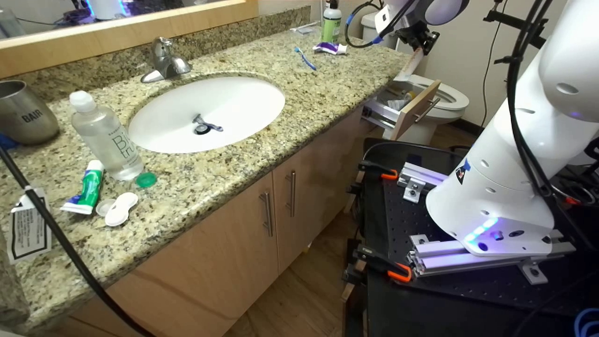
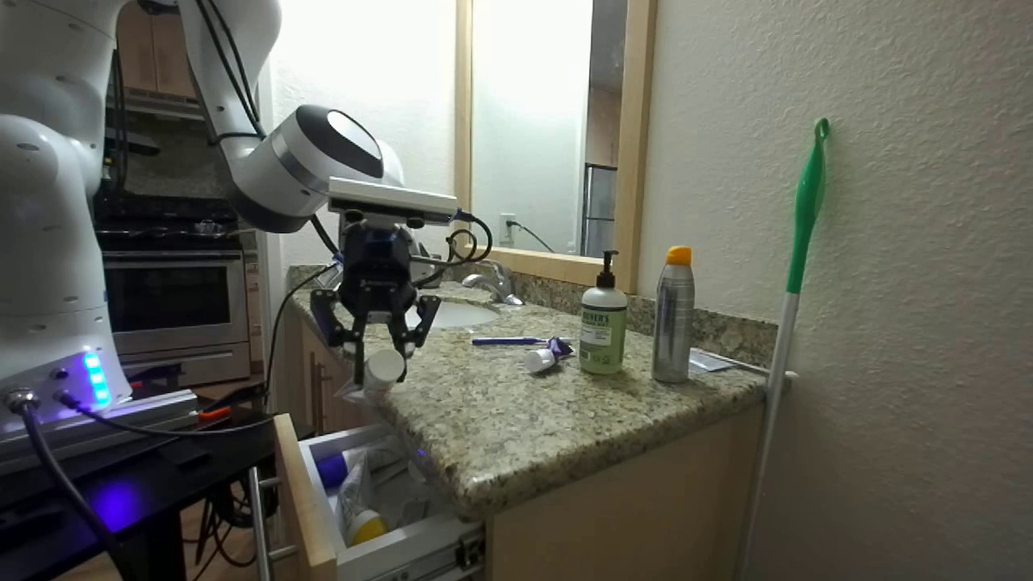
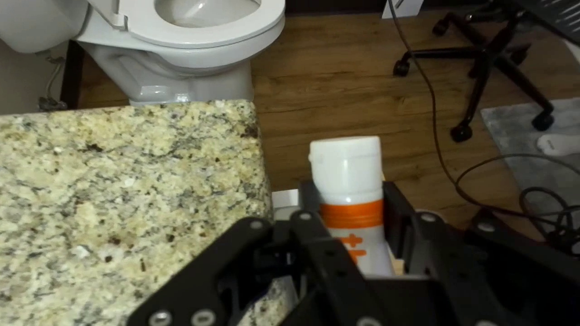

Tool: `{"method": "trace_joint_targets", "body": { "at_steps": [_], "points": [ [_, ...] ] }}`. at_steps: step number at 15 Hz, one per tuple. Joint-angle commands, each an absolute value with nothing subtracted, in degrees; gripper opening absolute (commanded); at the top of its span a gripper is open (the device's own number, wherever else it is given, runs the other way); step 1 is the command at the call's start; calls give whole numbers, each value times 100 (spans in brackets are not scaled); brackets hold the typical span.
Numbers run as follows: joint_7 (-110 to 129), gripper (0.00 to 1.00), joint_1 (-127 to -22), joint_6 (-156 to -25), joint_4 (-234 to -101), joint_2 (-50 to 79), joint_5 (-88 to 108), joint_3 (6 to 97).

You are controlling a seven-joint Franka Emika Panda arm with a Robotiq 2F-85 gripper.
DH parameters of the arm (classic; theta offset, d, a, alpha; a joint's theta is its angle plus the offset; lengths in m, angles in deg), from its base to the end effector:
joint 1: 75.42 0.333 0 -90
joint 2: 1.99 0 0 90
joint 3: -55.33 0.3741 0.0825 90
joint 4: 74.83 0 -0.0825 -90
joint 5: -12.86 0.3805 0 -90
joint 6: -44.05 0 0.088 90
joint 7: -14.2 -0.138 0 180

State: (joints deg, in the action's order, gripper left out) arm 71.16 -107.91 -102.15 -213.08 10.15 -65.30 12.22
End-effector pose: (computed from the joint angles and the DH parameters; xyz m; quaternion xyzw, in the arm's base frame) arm 0.1194 -0.4890 0.2779 0.8222 0.4013 -0.3846 0.1228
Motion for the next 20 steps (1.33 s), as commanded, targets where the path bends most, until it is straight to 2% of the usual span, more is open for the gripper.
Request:
{"method": "trace_joint_targets", "body": {
  "at_steps": [1, 7, 8, 13, 15, 20],
  "points": [
    [8013, 12, -11095, -10376, -21244, 1363, -6616, 1365],
    [9254, 12, -11975, -11397, -21537, 1380, -5070, 1718],
    [9358, 55, -12164, -11707, -21556, 1413, -4842, 1779],
    [10383, 91, -13102, -12961, -21839, 1358, -3277, 2352],
    [11053, 100, -13553, -12924, -22063, 1067, -2486, 2857],
    [12649, 100, -14544, -12204, -22843, -414, 8, 4153]
  ]
}}
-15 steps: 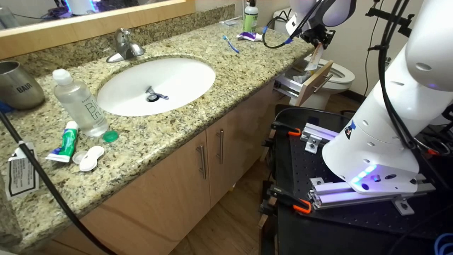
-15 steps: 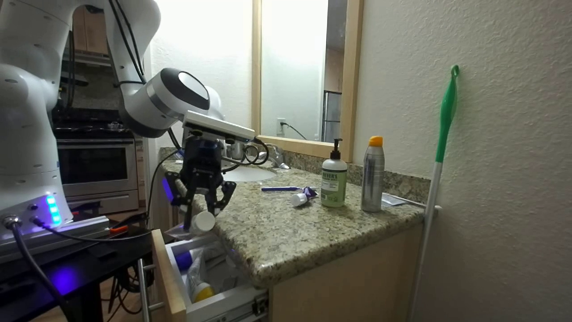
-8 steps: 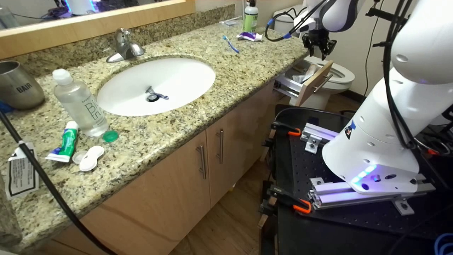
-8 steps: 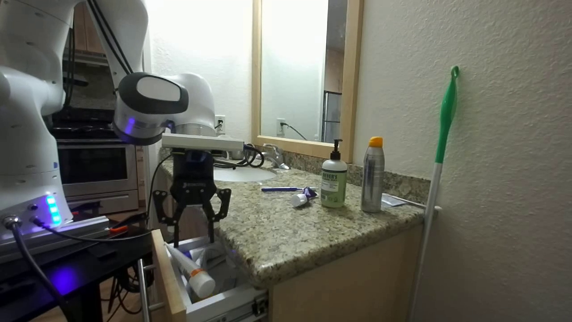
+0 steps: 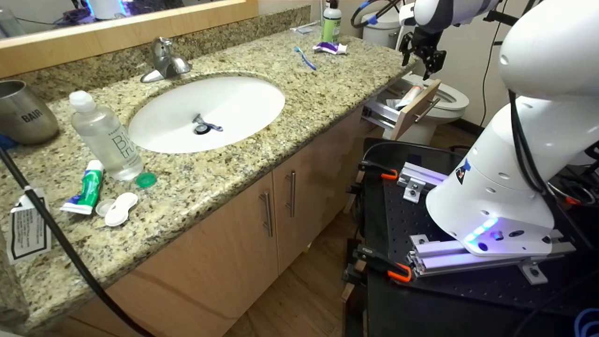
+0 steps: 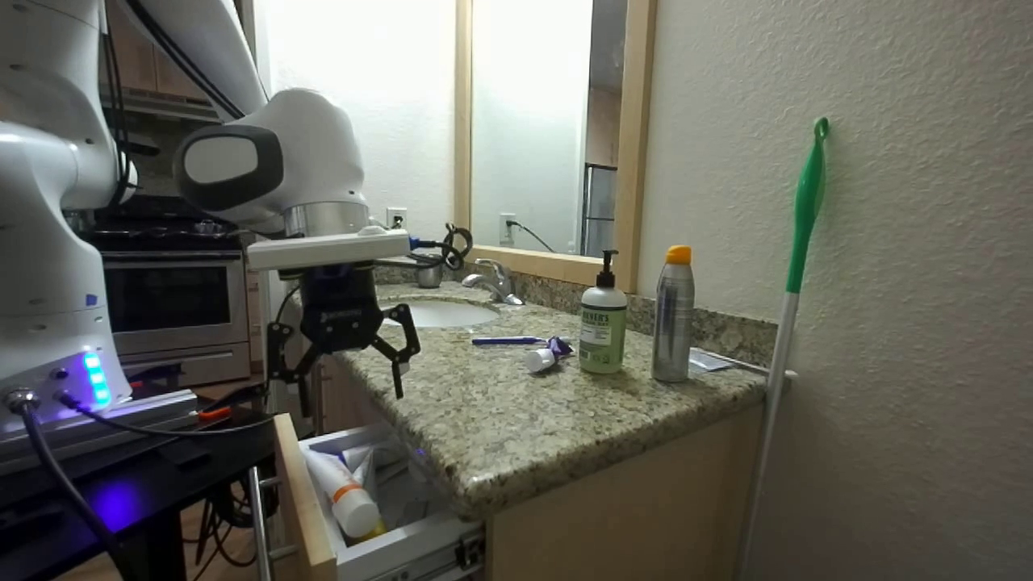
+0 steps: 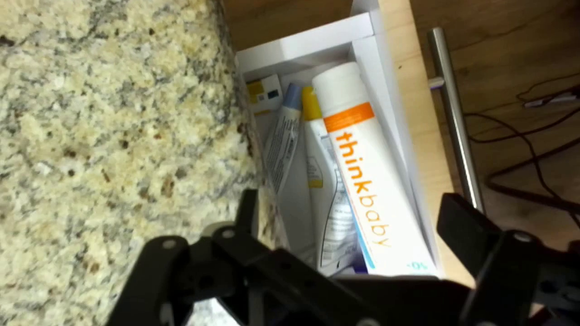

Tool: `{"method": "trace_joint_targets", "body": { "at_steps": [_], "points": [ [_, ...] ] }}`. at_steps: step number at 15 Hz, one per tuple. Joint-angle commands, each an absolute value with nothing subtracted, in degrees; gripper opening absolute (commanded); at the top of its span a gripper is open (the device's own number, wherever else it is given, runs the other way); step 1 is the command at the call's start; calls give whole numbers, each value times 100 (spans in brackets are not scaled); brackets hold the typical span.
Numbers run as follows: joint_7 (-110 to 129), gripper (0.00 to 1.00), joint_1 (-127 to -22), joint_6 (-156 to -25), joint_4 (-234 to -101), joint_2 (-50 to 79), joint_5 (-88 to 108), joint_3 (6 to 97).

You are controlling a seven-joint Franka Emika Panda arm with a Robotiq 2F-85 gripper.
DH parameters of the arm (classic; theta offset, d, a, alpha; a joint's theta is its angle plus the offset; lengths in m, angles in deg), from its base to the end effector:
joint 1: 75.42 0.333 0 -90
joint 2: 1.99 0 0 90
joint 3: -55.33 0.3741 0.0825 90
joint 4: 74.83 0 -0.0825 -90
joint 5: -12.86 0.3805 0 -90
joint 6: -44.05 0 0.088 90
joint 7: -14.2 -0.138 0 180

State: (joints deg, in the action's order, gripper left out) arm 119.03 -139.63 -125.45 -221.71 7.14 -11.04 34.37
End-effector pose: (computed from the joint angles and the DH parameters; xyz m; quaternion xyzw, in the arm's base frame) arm 0.0637 -0.4808 0.2631 0.9195 0.3652 -0.0993 0.1062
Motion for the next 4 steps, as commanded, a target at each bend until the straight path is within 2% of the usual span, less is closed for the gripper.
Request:
{"method": "trace_joint_targets", "body": {
  "at_steps": [1, 2, 3, 4],
  "points": [
    [12831, 100, -14328, -12026, -22867, -705, 480, 4014],
    [12721, 100, -14026, -11856, -22890, -1005, 587, 3729],
    [12525, 100, -13891, -12131, -22452, -169, 234, 3596],
    [12517, 100, -13802, -12014, -22453, -365, 253, 3523]
  ]
}}
